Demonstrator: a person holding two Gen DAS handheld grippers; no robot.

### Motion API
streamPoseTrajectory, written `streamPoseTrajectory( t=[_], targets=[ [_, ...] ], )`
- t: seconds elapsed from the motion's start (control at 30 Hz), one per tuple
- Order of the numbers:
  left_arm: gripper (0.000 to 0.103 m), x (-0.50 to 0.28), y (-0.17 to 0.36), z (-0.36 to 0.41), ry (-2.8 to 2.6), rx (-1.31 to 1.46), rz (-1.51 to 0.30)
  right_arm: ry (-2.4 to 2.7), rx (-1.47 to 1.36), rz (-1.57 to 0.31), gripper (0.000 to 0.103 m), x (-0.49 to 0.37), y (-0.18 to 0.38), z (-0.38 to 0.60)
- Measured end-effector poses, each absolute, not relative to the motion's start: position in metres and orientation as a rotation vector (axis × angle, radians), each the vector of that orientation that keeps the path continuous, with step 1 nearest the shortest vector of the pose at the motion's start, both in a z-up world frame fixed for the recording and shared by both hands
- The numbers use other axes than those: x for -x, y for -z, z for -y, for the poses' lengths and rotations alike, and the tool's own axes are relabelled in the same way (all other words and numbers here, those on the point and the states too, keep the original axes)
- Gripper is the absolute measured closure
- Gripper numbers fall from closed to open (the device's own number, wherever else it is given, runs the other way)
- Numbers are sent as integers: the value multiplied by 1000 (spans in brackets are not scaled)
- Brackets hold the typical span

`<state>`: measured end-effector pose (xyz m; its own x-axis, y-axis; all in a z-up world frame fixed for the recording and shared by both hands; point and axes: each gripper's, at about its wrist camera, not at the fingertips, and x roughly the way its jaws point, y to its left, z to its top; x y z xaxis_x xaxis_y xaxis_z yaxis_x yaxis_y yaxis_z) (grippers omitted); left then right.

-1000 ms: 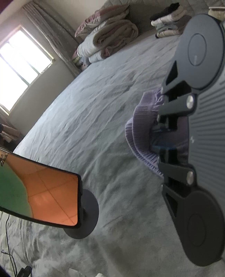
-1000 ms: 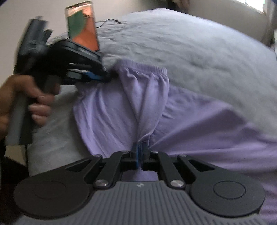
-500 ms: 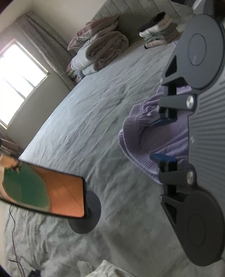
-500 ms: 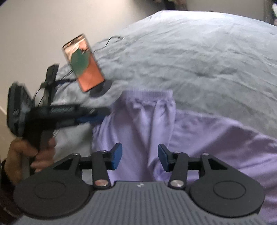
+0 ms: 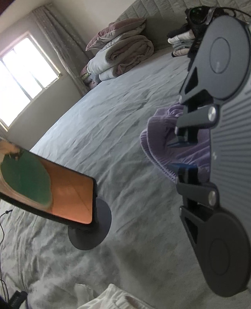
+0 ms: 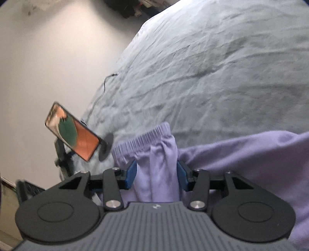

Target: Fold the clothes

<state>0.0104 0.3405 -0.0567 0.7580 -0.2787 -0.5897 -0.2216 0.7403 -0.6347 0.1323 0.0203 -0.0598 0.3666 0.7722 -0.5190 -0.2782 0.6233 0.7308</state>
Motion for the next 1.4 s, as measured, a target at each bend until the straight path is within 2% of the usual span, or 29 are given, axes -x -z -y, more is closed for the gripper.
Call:
streamPoseTrajectory(
  t=[0.07, 0.17, 0.2, 0.23, 0.37, 0.43, 0.47, 0.53, 0.73, 1.0, 1.07, 1.1, 1.13, 1.4],
  targets=[
    [86, -12, 57, -343, 36, 764, -728, -738, -634, -986, 54, -139, 63, -23],
    [86, -14, 59, -347, 41, 790, -727, -757, -670, -994, 72, -144, 66, -27],
    [86, -14, 59, -349, 41, 804, -724, -763, -673, -995, 82, -144, 66, -28],
    [86, -14, 59, -351, 40, 809, -719, -766, -668, -989, 85, -142, 64, -30],
    [86, -13, 56, -355, 57, 829, -703, -824, -575, -924, 91, -117, 41, -40],
    [82, -11, 56, -357, 89, 867, -696, -865, -488, -884, 92, -101, 28, -50],
    [79, -10, 56, -359, 113, 891, -692, -882, -442, -864, 92, -94, 23, -57],
    [64, -8, 57, -361, 162, 939, -682, -919, -325, -821, 92, -76, 14, -71],
    [39, 1, 61, -363, 279, 1032, -677, -1011, 6, -756, 92, -27, 17, -113],
    [38, 8, 64, -354, 237, 998, -735, -1016, 155, -783, 84, -1, 42, -138],
    [39, 9, 63, -352, 232, 997, -737, -1004, 156, -785, 78, 2, 38, -135],
    [39, 10, 62, -351, 230, 997, -739, -1000, 148, -784, 68, 4, 35, -130],
    [39, 12, 61, -350, 230, 991, -742, -994, 135, -780, 62, 5, 31, -123],
    [40, 26, 53, -338, 190, 880, -789, -826, -16, -832, 62, 6, 12, -32]
  ],
)
